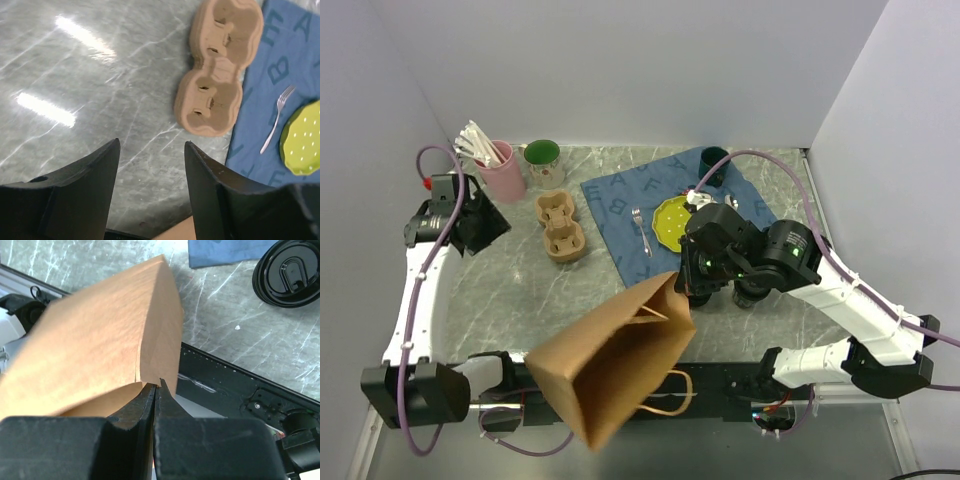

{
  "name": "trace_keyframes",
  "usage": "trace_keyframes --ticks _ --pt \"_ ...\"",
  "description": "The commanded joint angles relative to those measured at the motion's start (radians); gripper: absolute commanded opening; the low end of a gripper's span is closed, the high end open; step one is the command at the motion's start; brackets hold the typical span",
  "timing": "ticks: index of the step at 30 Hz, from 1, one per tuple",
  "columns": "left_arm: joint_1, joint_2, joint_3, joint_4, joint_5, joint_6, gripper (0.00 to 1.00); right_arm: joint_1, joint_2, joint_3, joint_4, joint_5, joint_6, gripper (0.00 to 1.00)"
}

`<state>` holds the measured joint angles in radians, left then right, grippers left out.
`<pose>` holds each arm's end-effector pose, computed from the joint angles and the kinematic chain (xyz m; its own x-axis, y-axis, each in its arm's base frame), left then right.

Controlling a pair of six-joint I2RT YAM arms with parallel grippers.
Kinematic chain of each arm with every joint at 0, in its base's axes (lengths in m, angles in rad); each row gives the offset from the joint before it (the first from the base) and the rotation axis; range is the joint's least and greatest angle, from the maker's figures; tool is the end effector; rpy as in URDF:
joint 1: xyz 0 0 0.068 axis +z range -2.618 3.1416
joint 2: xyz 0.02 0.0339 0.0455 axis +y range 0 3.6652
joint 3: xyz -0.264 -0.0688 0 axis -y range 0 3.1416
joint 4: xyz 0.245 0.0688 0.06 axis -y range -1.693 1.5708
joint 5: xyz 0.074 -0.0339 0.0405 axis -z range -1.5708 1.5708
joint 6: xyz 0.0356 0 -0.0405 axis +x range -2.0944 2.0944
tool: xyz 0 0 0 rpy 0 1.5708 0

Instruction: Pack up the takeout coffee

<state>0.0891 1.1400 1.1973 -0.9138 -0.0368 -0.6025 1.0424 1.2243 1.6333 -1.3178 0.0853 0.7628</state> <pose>0.2217 0.0211 0.3445 -0.5561 -0.6183 -0.5555 -0.5195 0.7802 -0.3483 0.1027 0.1700 0.4279 -0.8638 -0.1141 -0.4908 -0.3282 0.8665 0.3761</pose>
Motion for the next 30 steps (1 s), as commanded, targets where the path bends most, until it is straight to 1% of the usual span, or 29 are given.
trace_keyframes --ticks 1,3,7,9,11,13,15,17,20,22,23,25,27,30 --pt "-0.025 0.058 0.030 0.086 0.089 0.066 0.59 -0.007 0.010 0.005 -0.156 -0.016 -0.002 0.00" --pt "-0.063 0.092 0.044 0.085 0.075 0.063 0.59 -0.005 0.010 0.022 -0.159 -0.013 0.018 0.00" --pt "-0.123 0.116 0.031 0.138 0.069 0.038 0.58 -0.007 0.020 0.068 -0.188 -0.001 0.066 0.00" --pt "-0.155 0.132 0.030 0.174 0.058 0.053 0.58 -0.007 0.027 0.105 -0.213 0.004 0.087 0.00" --pt "-0.173 0.144 0.016 0.225 0.060 0.099 0.59 -0.007 0.035 0.143 -0.239 0.004 0.099 0.00" --pt "-0.175 0.176 0.034 0.213 0.075 0.122 0.58 -0.005 0.058 0.171 -0.251 -0.002 0.099 0.00" --pt "-0.176 0.236 0.093 0.156 0.051 0.098 0.57 -0.005 0.072 0.197 -0.253 -0.021 0.101 0.00" --pt "-0.190 0.270 0.110 0.153 0.040 0.075 0.56 -0.005 0.076 0.204 -0.253 -0.018 0.099 0.00" --pt "-0.204 0.287 0.098 0.200 0.040 0.050 0.52 -0.005 0.073 0.201 -0.253 -0.007 0.105 0.00" --pt "-0.204 0.305 0.099 0.223 0.040 0.035 0.45 -0.007 0.070 0.197 -0.251 -0.002 0.109 0.00" --pt "-0.204 0.331 0.110 0.227 0.003 0.020 0.44 -0.007 0.070 0.194 -0.251 -0.001 0.110 0.00" --pt "-0.209 0.357 0.125 0.237 0.008 0.020 0.44 -0.007 0.072 0.194 -0.251 0.002 0.110 0.00" --pt "-0.230 0.398 0.171 0.236 -0.001 0.032 0.44 -0.005 0.076 0.194 -0.251 0.001 0.112 0.00" --pt "-0.262 0.455 0.231 0.202 -0.041 0.047 0.46 -0.007 0.070 0.186 -0.253 0.001 0.118 0.00"
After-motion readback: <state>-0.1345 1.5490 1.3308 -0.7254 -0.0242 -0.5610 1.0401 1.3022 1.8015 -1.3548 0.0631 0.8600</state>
